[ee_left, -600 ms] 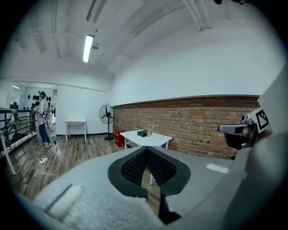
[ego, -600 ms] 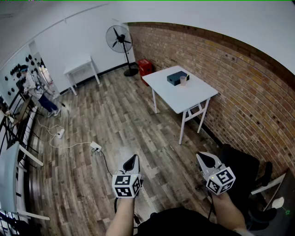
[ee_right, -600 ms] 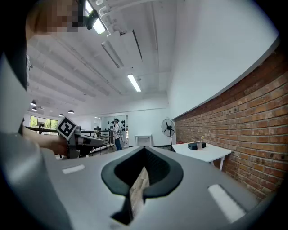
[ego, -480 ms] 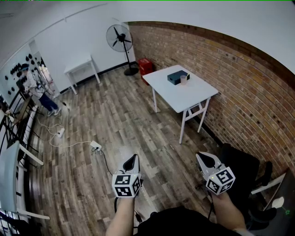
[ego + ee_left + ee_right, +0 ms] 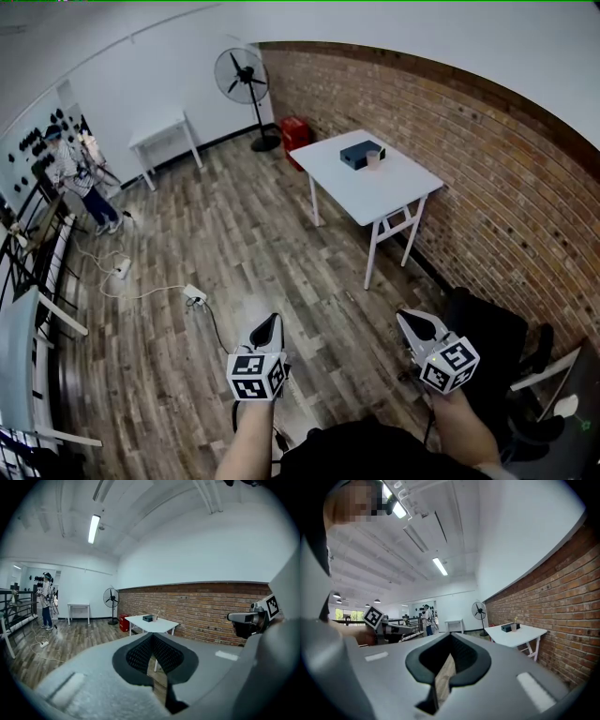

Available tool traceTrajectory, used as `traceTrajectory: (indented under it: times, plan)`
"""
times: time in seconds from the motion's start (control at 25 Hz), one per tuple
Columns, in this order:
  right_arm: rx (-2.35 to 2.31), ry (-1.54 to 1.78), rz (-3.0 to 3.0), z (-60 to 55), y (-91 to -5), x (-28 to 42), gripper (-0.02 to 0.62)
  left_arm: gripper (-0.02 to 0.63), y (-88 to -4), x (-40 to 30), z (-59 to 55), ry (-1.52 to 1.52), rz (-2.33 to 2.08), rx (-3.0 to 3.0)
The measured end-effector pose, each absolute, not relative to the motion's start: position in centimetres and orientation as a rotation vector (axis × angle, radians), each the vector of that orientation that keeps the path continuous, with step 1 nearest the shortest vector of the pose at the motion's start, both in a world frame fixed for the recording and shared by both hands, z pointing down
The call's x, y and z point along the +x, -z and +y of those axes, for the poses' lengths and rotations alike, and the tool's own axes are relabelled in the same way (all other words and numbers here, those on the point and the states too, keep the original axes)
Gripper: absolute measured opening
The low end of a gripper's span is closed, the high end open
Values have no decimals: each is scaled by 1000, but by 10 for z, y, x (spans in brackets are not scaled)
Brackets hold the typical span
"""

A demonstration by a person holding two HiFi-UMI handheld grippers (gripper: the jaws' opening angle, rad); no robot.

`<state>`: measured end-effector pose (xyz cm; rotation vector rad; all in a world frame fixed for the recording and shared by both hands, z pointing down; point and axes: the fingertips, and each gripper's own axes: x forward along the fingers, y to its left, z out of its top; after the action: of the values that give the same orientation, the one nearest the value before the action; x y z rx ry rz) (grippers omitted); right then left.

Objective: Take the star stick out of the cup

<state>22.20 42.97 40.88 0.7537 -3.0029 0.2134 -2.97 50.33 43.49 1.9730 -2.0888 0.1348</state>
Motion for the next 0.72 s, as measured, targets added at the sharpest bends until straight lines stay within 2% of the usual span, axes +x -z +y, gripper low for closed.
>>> traceTrajectory:
  times: [0.4, 0.72]
  plan:
    - [639, -321, -2987, 464, -430, 185, 0, 2, -441, -56, 551, -109, -2080, 1934]
    - [493, -346, -2987, 511, -442, 124, 0, 2, -464, -100, 606, -61, -2121, 1831]
